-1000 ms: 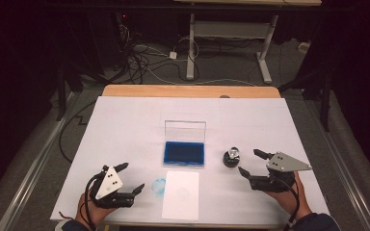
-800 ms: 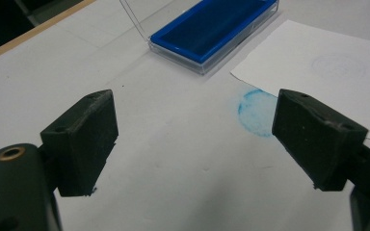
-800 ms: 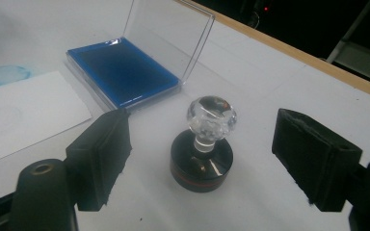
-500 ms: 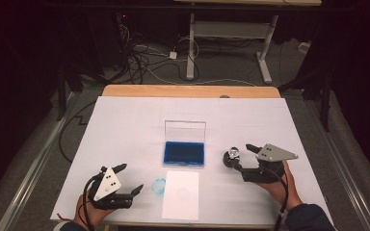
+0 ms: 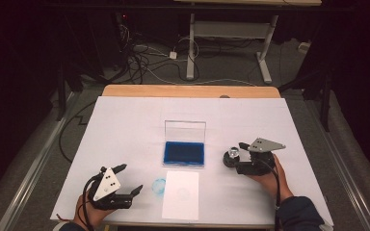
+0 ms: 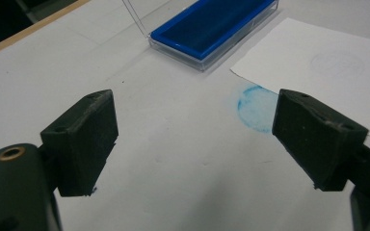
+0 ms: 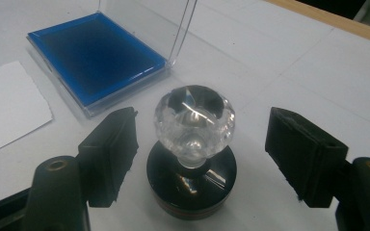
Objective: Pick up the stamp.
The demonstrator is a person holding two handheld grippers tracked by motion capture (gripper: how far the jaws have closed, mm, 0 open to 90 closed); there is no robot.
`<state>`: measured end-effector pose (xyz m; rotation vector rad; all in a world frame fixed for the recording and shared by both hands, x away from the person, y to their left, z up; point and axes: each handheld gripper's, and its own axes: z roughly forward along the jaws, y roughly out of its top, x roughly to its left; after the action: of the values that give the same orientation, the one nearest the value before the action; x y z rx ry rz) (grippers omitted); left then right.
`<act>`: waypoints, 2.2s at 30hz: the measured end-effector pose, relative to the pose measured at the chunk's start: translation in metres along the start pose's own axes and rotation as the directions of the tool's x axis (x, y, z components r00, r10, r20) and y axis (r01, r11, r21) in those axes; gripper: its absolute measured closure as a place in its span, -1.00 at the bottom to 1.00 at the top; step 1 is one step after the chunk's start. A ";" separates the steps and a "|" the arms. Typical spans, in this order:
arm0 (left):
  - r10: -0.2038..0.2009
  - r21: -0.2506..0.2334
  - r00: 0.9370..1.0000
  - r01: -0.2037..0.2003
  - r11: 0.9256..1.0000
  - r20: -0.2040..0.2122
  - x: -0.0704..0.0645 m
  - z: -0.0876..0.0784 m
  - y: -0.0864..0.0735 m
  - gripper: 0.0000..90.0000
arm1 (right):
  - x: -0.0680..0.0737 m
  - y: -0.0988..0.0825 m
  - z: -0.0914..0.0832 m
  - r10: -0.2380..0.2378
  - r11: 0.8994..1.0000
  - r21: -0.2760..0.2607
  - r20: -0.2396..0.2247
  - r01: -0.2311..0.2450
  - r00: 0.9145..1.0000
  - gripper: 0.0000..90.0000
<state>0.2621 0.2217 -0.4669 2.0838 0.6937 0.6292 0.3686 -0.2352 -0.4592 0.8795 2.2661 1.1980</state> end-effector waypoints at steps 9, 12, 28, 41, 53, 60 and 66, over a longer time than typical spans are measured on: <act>0.003 0.002 1.000 -0.003 1.000 0.003 0.000 0.000 0.000 -0.66 | -0.002 0.000 0.009 0.016 1.000 0.017 -0.001 -0.016 1.000 -0.22; 0.011 -0.001 1.000 -0.011 1.000 0.001 0.001 0.001 0.000 -0.66 | -0.002 0.000 0.009 0.017 1.000 0.011 -0.010 -0.017 1.000 -0.07; 0.019 0.018 1.000 -0.019 1.000 0.008 0.000 0.003 -0.001 -0.66 | 0.000 0.002 0.006 -0.002 1.000 -0.009 -0.044 0.002 0.999 0.18; 0.022 0.023 1.000 -0.022 0.999 0.010 0.000 0.003 -0.001 -0.66 | 0.000 0.004 0.003 0.005 1.000 -0.003 -0.051 -0.005 0.999 0.19; 0.025 0.029 1.000 -0.025 0.999 0.012 0.000 0.004 -0.001 -0.66 | -0.002 0.011 0.002 -0.017 0.998 0.060 -0.067 0.021 0.998 0.25; 0.029 0.030 1.000 -0.029 0.999 0.012 0.000 0.004 -0.001 -0.66 | 0.000 0.014 0.001 -0.032 0.996 0.081 -0.068 0.037 0.997 0.26; 0.031 0.033 0.999 -0.031 0.999 0.016 -0.001 0.005 0.000 -0.66 | 0.003 0.017 -0.002 -0.048 0.996 0.077 -0.080 0.054 0.996 0.27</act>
<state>0.2644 0.2185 -0.4695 2.1312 0.6684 0.6221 0.3706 -0.2273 -0.4443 0.8109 2.3985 1.1460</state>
